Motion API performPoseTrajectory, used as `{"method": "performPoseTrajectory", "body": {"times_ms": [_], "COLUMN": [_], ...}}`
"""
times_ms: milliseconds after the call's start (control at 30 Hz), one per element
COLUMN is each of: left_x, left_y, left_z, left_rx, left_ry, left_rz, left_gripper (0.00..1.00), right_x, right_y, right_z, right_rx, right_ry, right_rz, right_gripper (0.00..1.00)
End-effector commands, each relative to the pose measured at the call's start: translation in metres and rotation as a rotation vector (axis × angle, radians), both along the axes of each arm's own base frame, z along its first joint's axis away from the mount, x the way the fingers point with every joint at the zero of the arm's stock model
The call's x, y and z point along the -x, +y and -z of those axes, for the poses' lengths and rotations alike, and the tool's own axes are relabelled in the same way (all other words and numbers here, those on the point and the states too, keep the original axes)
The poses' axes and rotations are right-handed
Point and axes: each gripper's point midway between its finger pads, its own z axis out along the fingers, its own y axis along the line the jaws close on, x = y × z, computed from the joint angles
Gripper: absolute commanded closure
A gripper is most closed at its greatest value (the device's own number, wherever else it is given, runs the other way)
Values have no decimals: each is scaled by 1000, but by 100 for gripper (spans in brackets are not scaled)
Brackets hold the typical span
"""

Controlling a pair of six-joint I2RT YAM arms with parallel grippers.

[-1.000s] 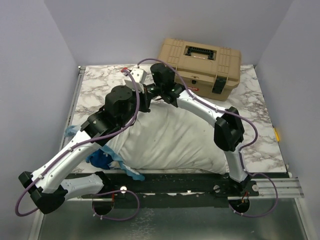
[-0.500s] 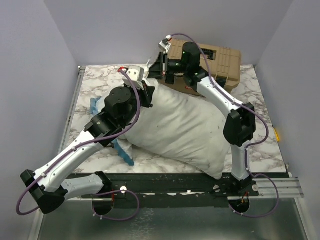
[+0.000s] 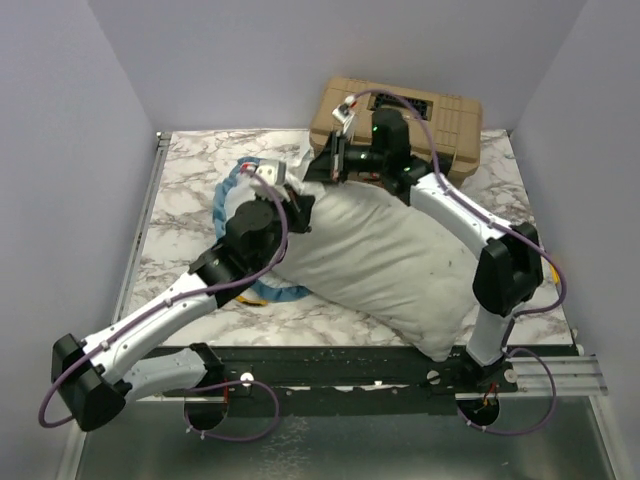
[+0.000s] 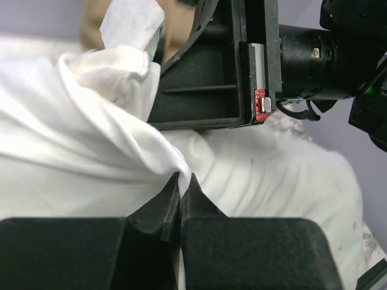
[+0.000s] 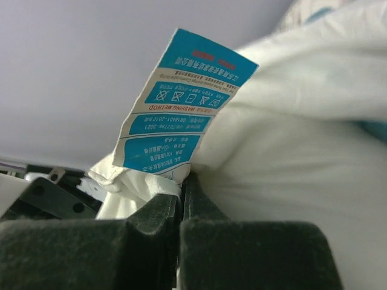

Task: Put the pillow into the pillowcase
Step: Stuff the pillow into the pillowcase.

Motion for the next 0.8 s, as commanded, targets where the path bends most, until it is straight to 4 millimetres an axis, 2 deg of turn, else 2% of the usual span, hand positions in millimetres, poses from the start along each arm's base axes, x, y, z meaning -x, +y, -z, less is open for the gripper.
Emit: {"method": "performPoseTrajectory", "body": {"times_ms": [0,67,100,167,267,367,400,433,467,533,633,767], "left_x": [26,40,47,59,70,73,73,70,67,60,44,30], "left_y": [43,68,79,98,126,138,138,136,134,127,112,97], "left_z": [51,63,67,59,38,17,4,6,-7,-19,-28,-19], "left_rx": [158,183,180,185,171,98,76,26,2,-73,-226,-448], "left_ry": [108,125,135,114,82,77,72,89,88,97,120,202], "left_rz": [-123,-173,-192,-210,-268,-296,-293,-295,-293,-288,-269,-225], "left_gripper": [100,91,79,55,36,30,29,29,28,27,27,27], "right_x": [52,74,84,102,120,126,126,126,126,129,135,139], "right_y": [43,50,51,51,46,44,44,45,46,50,55,56], "right_z": [74,101,112,133,151,158,160,163,166,174,186,193], "right_rx": [55,98,118,163,200,223,226,230,234,247,275,286], "right_ry": [37,67,78,112,151,169,174,185,196,213,253,275], "right_rz": [-184,-226,-247,-282,-312,-319,-320,-321,-328,-342,-364,-375], "right_gripper": [100,100,100,100,100,100,100,100,100,100,100,100]}}
